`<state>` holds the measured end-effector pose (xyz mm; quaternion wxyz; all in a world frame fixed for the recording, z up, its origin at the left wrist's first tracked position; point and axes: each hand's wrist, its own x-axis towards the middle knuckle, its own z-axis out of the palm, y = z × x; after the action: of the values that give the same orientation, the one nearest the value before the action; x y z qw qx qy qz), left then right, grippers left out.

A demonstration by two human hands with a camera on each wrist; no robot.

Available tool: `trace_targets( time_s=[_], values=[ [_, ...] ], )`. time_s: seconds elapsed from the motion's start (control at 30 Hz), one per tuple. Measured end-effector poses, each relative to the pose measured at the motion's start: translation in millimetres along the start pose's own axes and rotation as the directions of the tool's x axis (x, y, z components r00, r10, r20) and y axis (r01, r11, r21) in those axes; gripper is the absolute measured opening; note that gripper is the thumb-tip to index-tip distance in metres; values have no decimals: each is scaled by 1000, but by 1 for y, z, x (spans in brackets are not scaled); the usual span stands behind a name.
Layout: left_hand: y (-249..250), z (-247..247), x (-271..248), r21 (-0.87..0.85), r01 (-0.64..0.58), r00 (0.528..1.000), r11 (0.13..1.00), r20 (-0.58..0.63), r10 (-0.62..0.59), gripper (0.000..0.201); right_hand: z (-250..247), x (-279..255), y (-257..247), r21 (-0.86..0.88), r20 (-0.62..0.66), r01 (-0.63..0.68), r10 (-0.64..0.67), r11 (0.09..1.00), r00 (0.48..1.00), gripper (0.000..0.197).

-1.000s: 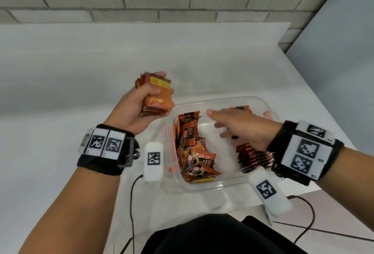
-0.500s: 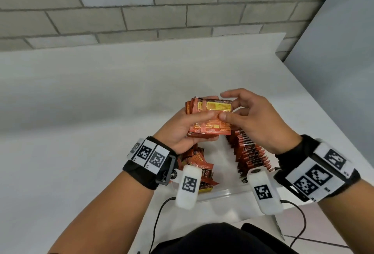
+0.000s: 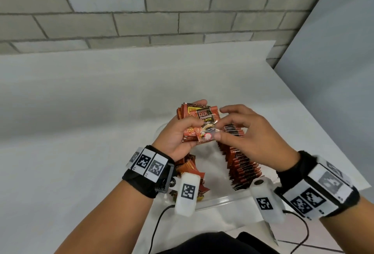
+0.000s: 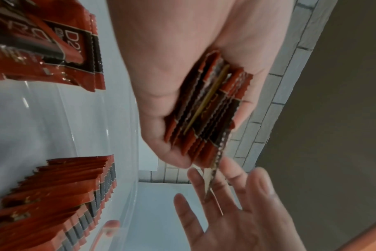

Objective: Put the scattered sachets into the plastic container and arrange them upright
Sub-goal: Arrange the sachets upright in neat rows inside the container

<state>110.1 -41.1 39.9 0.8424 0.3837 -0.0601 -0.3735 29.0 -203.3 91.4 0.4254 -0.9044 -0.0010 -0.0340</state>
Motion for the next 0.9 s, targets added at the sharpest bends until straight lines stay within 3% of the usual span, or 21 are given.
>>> trace_targets(
  time_s=[0.13,0.23,0.37,0.5,0.8,0.9],
  values=[
    [-2,2,3,33,-3,1000,999,0,3,50,-5,7,-6,45,-75,-93,96,995,992,33],
    [-1,5,3,67,-2,1000,998,19,1,48,-4,13,-8,69,-35,-151,154,986,987,38],
    [0,7,1,76,21,999,997,36,-24,43,-7,22,-10,168,4,-167,169,971,986,26],
    [1,7,-3,49,36,997,998,68,-39,30,-10,28,-11,330,-60,-188,219,925,974,17],
    [8,7,-9,65,-23,987,998,158,12,54,-7,34,-19,414,-96,-178,238,893,967,9],
    [8,10,-8,77,-43,996,996,81,37,54,-6,35,-22,410,-116,-173,239,896,964,8]
  ],
)
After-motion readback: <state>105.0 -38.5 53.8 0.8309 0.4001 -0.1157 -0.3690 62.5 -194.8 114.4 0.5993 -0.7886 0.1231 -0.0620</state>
